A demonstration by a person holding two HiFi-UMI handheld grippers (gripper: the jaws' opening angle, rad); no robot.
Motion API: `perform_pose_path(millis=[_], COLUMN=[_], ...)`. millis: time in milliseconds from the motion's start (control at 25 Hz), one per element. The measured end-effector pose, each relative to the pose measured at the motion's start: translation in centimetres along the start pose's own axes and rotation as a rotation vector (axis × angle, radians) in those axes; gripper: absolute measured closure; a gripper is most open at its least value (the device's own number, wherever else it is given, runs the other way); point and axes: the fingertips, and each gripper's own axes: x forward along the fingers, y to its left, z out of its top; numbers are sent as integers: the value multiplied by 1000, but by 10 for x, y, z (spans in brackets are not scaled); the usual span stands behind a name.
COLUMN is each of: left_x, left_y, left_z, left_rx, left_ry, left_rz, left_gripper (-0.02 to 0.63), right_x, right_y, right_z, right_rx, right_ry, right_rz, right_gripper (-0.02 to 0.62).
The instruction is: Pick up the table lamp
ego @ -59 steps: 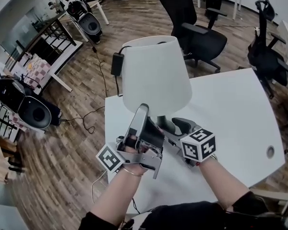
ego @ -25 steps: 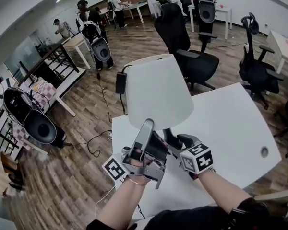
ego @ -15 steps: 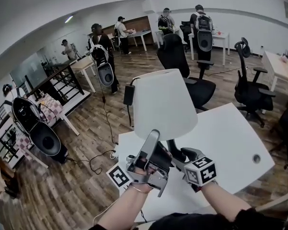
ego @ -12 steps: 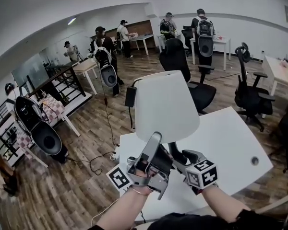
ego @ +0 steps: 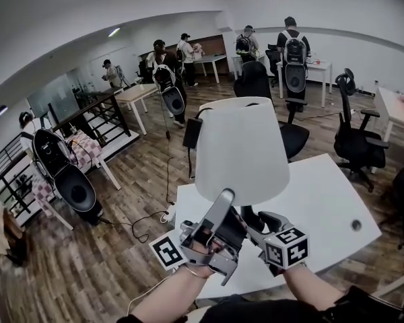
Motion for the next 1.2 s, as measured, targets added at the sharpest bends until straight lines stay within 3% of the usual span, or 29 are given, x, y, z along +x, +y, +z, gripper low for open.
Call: perform_pose_path(millis=[760,1200], left_x=[-25,-43], left_y=[-45,-77], left_z=[-2,16], left_rx=[-45,-88], left_ry=[44,92], left_rz=[-61,-92], left_gripper=[591,592], right_x=[-19,-21], right_y=[45,98], right_z=[-4,-4], right_rx=[-21,-70], right_ry=[-26,-29], right_rz=[-42,-71], right_gripper=[333,336])
